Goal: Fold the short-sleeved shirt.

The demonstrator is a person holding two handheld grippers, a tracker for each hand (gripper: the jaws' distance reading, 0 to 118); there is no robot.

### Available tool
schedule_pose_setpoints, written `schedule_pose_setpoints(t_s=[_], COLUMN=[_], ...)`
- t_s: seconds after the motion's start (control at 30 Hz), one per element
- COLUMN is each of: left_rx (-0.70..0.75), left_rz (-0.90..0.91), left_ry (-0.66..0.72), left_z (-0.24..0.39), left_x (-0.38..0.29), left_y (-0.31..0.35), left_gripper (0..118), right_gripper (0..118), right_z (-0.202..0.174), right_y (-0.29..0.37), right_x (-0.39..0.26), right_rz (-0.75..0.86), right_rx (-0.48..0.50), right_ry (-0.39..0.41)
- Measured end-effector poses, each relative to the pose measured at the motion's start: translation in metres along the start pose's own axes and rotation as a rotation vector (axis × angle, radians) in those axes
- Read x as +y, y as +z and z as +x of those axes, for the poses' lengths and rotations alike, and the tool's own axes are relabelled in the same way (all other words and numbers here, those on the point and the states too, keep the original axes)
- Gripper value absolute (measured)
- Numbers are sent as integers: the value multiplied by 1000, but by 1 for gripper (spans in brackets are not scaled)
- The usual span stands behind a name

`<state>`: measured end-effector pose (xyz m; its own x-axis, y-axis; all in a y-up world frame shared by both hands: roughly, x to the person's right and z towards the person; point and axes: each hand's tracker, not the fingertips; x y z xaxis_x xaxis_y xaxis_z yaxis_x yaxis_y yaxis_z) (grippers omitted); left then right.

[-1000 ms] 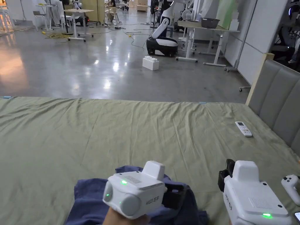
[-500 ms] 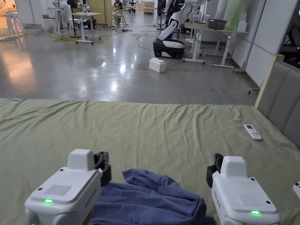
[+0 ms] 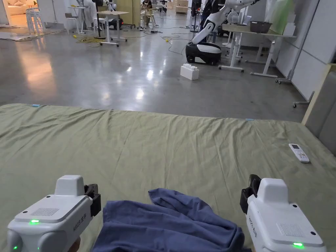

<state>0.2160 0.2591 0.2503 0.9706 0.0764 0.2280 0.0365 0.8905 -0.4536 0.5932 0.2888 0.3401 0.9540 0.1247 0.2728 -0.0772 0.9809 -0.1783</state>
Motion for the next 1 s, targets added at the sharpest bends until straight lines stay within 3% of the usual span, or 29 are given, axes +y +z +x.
schedule_pose_setpoints(t_s=[0.3,0.4,0.43,0.47,0.53,0.7,0.9,0.93,1.0], left_rx=[-47,-25,-21,-18,-19,42,103,100,84], left_rz=[-379,-531,-571,-615,-657,-622,-611,-610,-598], left_ry=[38,15,13,11,29,12,-73,-97,-155], left_z=[-16,-15,-15,-14,-14,-3,21,25,31], left_x=[-50,-76,-85,-94,-110,-132,-133,-132,-128], left_y=[-48,-61,-65,-69,-74,-80,-79,-78,-77], left_gripper=[3,40,62,74,82,82,67,62,37], right_gripper=[0,0,0,0,0,0,0,0,0], right_z=[4,6,7,8,10,16,28,31,38], right_y=[-4,-3,-3,-3,-4,-3,1,1,1], right_x=[-12,-17,-19,-21,-26,-34,-40,-42,-44], right_rz=[-34,-54,-59,-65,-75,-100,-121,-126,-141], right_rx=[-5,-9,-9,-10,-13,-23,-38,-44,-52], right_ry=[10,6,5,5,7,6,-3,-8,-18])
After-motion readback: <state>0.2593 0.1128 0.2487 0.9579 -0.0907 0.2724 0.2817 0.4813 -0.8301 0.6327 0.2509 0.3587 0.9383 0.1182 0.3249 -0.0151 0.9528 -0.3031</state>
